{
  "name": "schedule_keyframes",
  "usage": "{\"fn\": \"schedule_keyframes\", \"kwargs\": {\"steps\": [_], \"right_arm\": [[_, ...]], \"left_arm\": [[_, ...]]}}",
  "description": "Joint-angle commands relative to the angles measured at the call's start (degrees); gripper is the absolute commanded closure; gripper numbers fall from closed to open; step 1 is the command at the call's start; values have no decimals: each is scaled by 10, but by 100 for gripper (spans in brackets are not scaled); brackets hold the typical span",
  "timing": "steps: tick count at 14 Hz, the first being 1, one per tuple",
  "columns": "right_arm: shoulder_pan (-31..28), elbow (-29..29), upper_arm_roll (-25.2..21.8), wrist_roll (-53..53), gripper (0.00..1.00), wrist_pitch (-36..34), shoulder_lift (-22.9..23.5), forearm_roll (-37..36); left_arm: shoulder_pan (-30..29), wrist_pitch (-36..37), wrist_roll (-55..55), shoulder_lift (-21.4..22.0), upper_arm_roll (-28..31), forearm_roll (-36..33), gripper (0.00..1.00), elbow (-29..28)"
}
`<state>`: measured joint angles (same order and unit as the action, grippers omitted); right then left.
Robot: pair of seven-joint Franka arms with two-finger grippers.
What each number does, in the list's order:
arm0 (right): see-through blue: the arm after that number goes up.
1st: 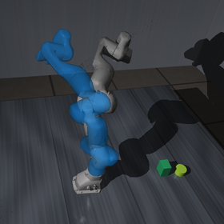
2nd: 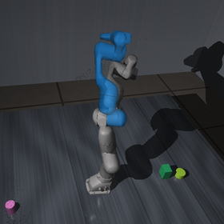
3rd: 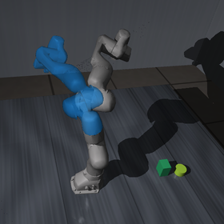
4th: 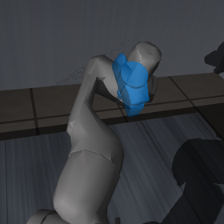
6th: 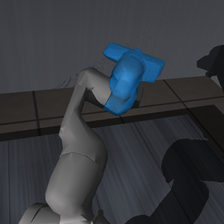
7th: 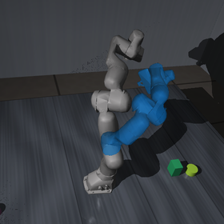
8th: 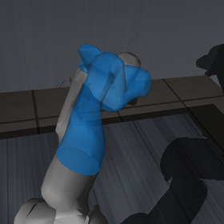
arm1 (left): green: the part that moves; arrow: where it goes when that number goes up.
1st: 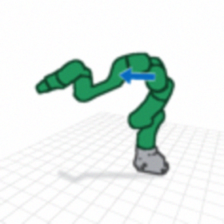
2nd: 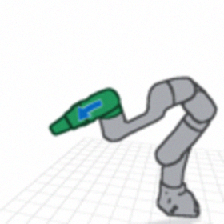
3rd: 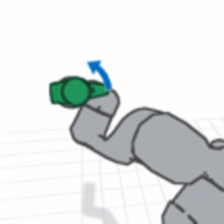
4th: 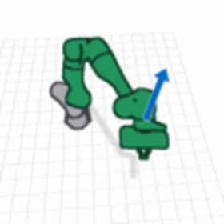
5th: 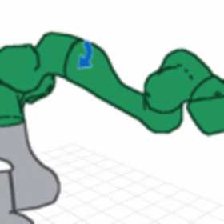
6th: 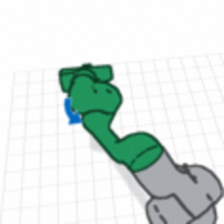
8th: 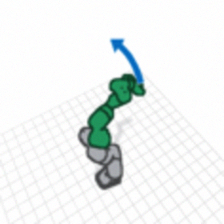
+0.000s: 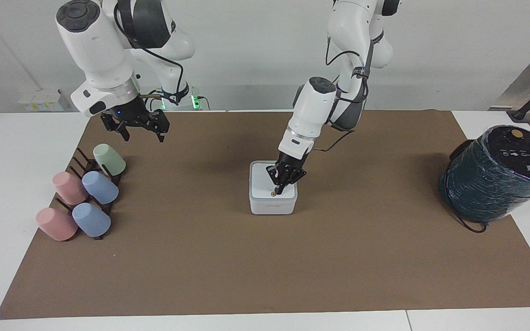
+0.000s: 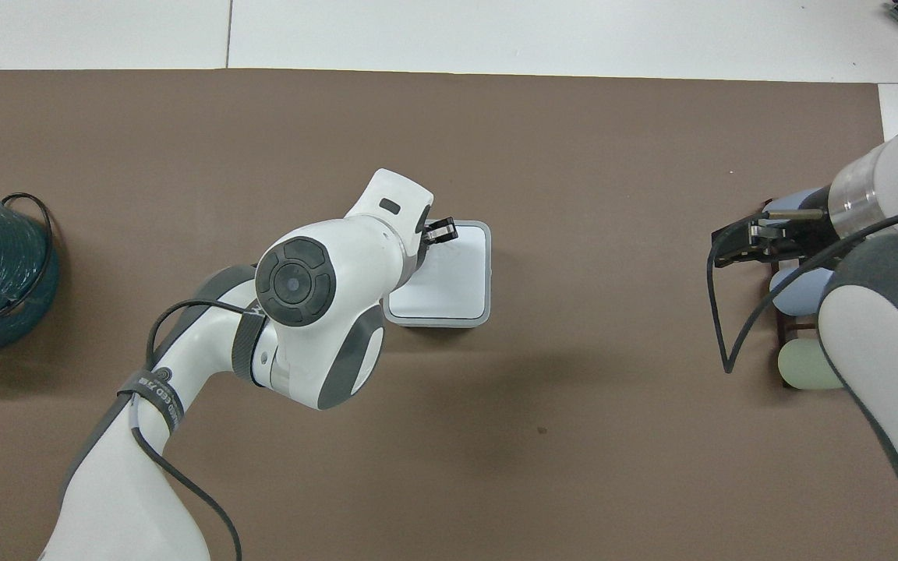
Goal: Close trash can lid
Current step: 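Push the white lid down shut with the left gripper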
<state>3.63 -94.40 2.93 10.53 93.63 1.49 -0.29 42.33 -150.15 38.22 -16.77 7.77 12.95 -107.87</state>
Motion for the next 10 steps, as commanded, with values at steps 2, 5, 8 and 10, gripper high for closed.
{"fn": "schedule_keyframes", "kwargs": {"steps": [2, 5, 8, 10], "right_arm": [[-7, -6, 2, -15, 0, 9, -5, 13], [-7, -6, 2, -15, 0, 9, -5, 14], [-7, -6, 2, -15, 0, 9, -5, 13], [-7, -6, 2, -15, 0, 9, -5, 13]], "left_arm": [[2, -32, -3, -39, -1, 12, 94, 9], [0, -4, 0, -38, -1, 11, 94, 26], [-29, 91, -4, -20, 1, 9, 93, 64], [-49, 184, -6, -9, 7, 3, 93, 115]]}}
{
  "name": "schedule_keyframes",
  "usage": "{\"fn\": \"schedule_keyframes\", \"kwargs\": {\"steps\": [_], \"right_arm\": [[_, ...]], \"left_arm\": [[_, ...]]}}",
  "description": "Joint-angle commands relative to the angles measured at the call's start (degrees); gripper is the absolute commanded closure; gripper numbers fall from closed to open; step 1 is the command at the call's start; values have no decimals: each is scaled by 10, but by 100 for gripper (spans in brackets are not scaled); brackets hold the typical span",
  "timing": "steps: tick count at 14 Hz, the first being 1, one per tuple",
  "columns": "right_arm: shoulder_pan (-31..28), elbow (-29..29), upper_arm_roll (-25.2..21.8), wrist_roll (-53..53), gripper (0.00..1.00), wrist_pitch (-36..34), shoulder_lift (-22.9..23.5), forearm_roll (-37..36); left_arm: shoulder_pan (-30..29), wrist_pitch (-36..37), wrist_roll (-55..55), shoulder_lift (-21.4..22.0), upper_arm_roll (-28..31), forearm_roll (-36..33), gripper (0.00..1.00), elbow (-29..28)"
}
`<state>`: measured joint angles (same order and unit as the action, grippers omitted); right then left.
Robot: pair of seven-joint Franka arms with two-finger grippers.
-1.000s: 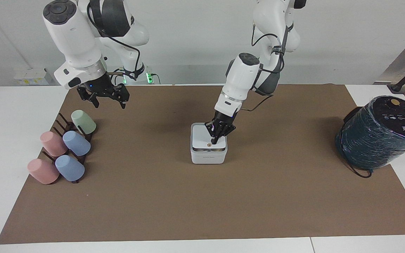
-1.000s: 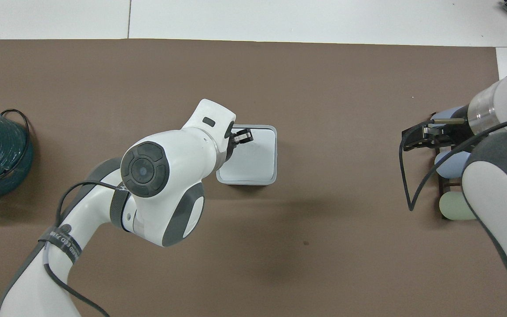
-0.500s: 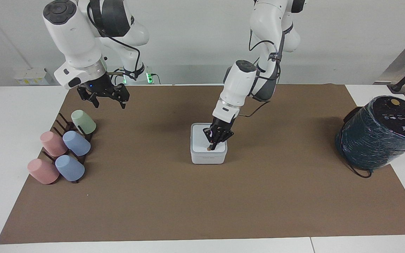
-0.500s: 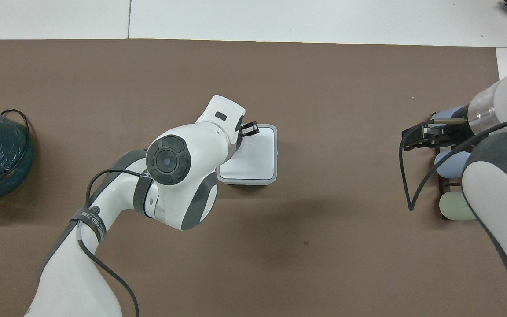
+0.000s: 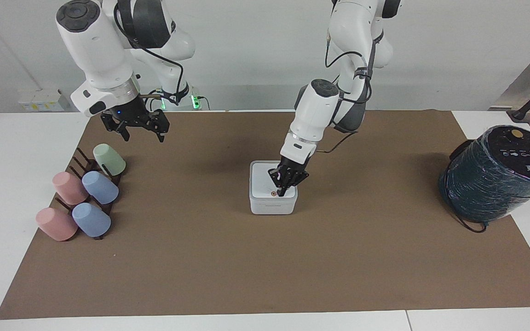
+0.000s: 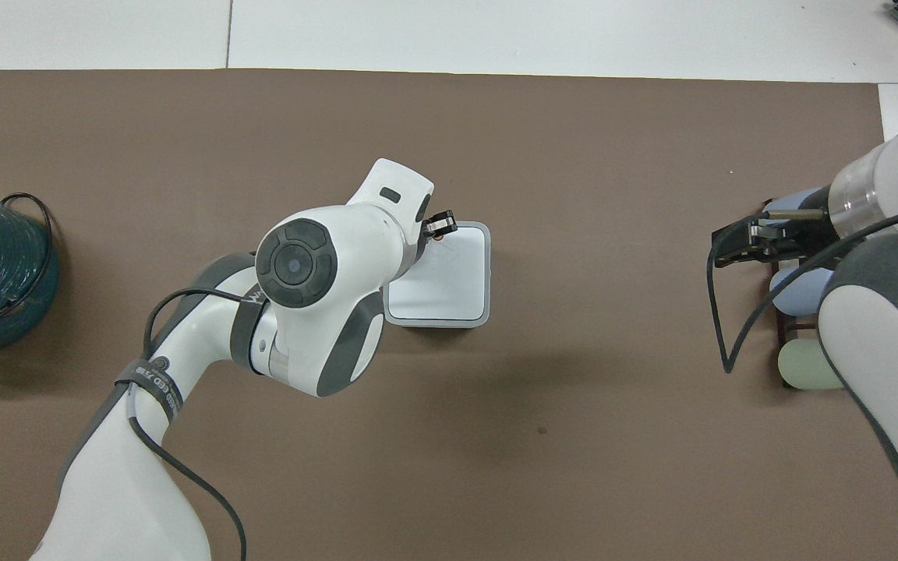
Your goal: Close trash can lid
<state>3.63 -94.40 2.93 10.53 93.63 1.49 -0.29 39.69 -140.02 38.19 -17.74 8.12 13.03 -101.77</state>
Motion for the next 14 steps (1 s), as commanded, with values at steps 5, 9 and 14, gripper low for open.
{"fn": "schedule_keyframes", "kwargs": {"steps": [5, 9, 14], "right_arm": [[-7, -6, 2, -15, 0, 9, -5, 13], [-7, -7, 2, -15, 0, 9, -5, 13], [-7, -6, 2, -15, 0, 9, -5, 13]], "left_arm": [[-101, 235, -45, 9, 4, -28, 92, 133], [-185, 297, -188, 17, 6, -54, 88, 141], [-276, 369, -332, 53, 6, -61, 81, 140]]}}
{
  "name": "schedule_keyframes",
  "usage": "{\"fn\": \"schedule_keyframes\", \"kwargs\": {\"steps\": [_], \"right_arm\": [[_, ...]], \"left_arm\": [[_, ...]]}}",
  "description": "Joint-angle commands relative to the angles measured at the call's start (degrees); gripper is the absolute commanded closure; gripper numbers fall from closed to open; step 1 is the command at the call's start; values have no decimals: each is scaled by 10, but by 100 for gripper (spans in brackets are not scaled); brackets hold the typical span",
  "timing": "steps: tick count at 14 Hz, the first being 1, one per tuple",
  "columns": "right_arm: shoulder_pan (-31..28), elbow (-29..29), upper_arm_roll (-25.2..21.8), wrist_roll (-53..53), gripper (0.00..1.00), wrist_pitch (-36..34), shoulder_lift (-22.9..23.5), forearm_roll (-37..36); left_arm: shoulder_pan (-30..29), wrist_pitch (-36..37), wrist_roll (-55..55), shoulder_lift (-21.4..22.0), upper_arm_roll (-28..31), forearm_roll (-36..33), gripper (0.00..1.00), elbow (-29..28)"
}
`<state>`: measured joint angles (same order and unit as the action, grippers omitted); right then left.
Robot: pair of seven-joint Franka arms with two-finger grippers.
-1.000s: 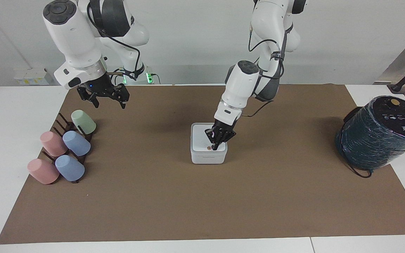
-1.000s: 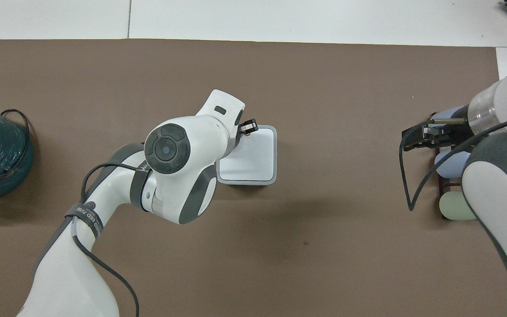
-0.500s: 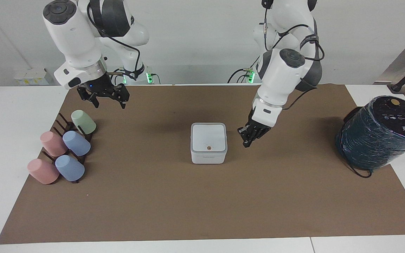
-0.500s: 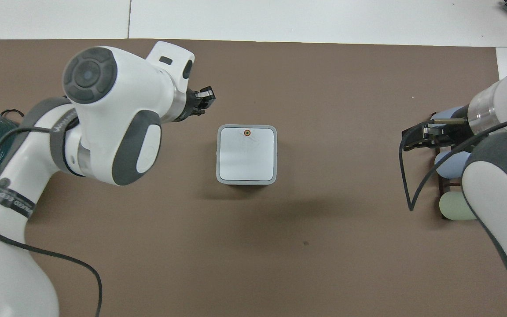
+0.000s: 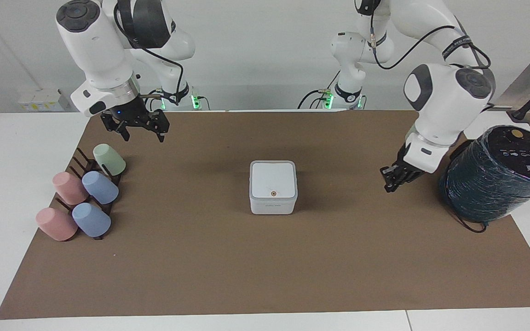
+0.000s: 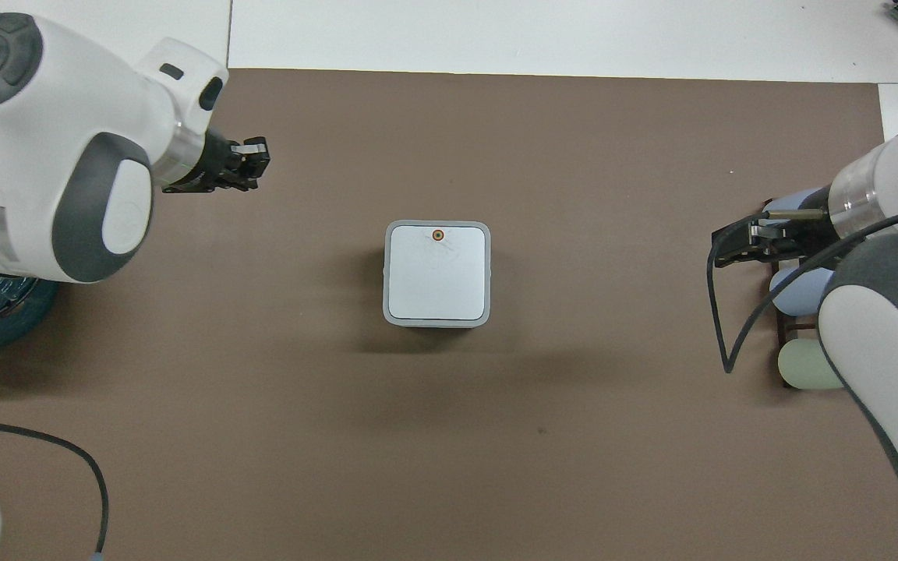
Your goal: Close trash can lid
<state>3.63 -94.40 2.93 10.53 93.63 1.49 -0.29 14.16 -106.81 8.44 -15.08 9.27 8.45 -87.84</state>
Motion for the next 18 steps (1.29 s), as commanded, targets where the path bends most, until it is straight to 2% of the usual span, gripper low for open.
{"fn": "schedule_keyframes", "kwargs": {"steps": [1, 2, 5, 7, 12, 18], "right_arm": [[-7, -6, 2, -15, 0, 9, -5, 13], [-7, -6, 2, -15, 0, 9, -5, 13], [-7, -6, 2, -15, 0, 9, -5, 13], [-7, -6, 2, -15, 0, 9, -5, 13], [-7, -6, 2, -15, 0, 9, -5, 13], [-7, -7, 2, -15, 0, 9, -5, 13]], "left_arm": [[-29, 48, -39, 36, -6, -33, 77, 0], [-32, 59, -40, 47, -6, -49, 70, 0], [-32, 85, -40, 73, -6, -67, 18, 0], [-31, 94, -40, 83, -7, -68, 0, 0], [-30, 122, -78, 89, -7, -84, 0, 17], [-31, 111, -85, 98, -7, -81, 0, 11]]}}
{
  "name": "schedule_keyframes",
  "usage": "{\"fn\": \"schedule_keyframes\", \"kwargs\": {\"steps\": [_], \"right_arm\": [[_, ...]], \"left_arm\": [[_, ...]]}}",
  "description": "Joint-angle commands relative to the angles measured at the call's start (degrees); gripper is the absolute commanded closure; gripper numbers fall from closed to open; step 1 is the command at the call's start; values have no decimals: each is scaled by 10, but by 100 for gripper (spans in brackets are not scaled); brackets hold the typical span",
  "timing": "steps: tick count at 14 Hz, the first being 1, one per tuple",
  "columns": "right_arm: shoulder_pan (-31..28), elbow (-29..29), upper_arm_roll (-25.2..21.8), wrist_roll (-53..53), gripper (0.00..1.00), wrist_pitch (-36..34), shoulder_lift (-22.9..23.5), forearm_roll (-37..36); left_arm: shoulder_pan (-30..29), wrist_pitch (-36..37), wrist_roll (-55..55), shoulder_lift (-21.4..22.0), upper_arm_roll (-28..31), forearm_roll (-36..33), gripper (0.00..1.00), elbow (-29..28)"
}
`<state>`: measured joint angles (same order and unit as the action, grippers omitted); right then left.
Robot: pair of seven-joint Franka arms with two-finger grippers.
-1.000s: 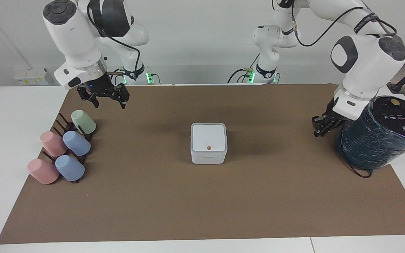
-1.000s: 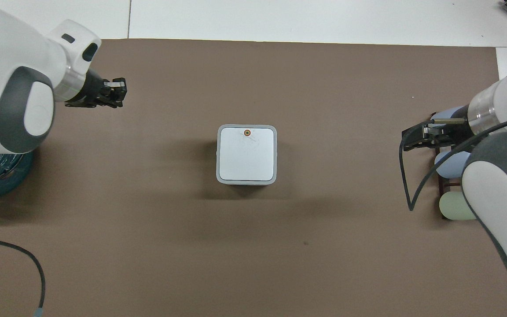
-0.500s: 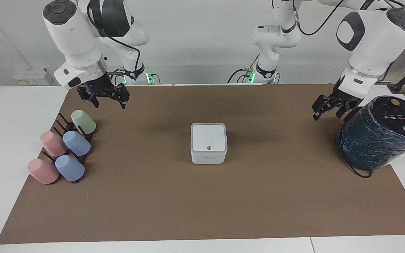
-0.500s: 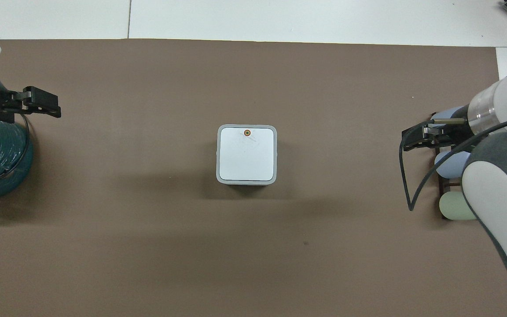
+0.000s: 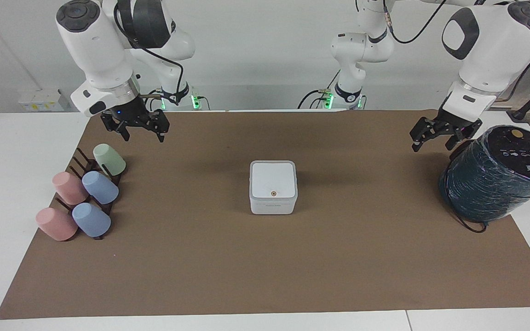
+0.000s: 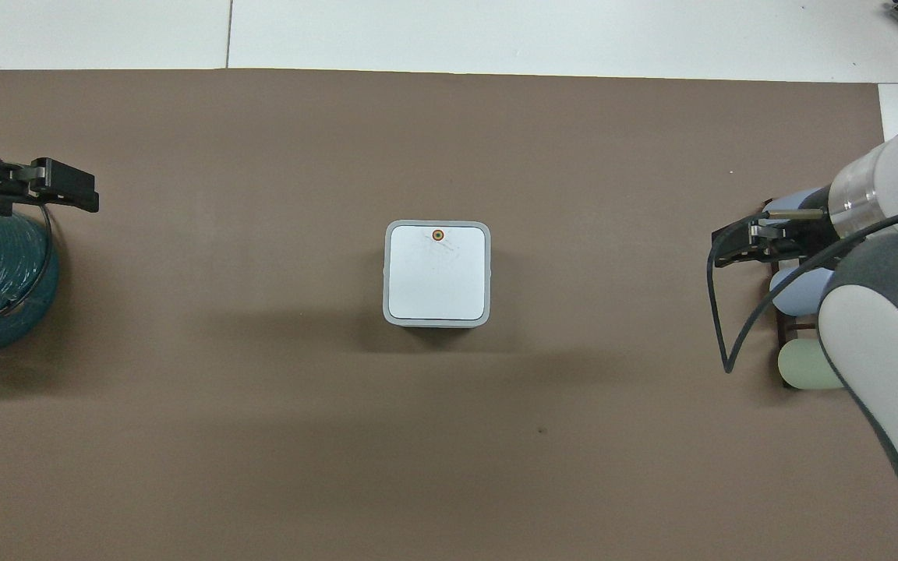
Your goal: Close trash can lid
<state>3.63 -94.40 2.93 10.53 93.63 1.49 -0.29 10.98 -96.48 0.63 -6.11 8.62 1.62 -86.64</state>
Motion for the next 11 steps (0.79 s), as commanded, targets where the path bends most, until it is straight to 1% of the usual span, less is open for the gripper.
{"fn": "schedule_keyframes", "kwargs": {"steps": [1, 11], "right_arm": [[-7, -7, 2, -15, 0, 9, -5, 13], [-7, -6, 2, -15, 0, 9, -5, 13]], "left_arm": [[2, 9, -7, 8, -1, -13, 0, -1], [6, 23, -18, 17, -2, -13, 0, -13]]}}
